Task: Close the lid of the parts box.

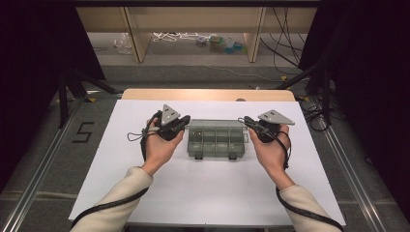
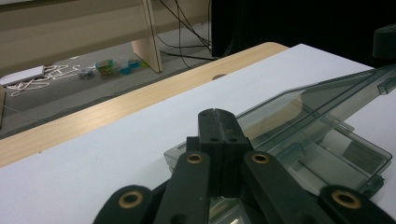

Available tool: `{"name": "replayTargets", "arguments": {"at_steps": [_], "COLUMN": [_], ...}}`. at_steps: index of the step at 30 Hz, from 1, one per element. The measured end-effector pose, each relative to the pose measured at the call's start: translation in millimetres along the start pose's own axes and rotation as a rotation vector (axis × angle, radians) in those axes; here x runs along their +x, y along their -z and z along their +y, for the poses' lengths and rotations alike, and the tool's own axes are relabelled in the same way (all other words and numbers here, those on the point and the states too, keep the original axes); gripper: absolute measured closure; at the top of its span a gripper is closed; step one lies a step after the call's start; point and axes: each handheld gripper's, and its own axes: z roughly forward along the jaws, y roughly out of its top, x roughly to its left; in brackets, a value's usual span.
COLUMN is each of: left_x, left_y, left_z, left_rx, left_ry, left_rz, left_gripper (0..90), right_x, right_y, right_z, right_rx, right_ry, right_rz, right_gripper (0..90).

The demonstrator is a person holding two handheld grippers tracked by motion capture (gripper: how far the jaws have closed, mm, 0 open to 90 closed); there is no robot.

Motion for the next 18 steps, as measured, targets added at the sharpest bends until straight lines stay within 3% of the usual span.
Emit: {"name": "replayTargets", "arguments": {"at_steps": [18], "left_x": [-4.1], "left_y": [0.1], "left_z": [-3.8], "left_rx": [0.016], "left_ry": [-0.012], "left_rz": [-0.012], "left_gripper": [90.0], "right_x": [4.2], "right_y": [-4.3], "right_z": [-1.8], "right_rx": [0.017], "right_ry": [0.005], "right_rz": [0.012], "right_gripper": [90.0]}}
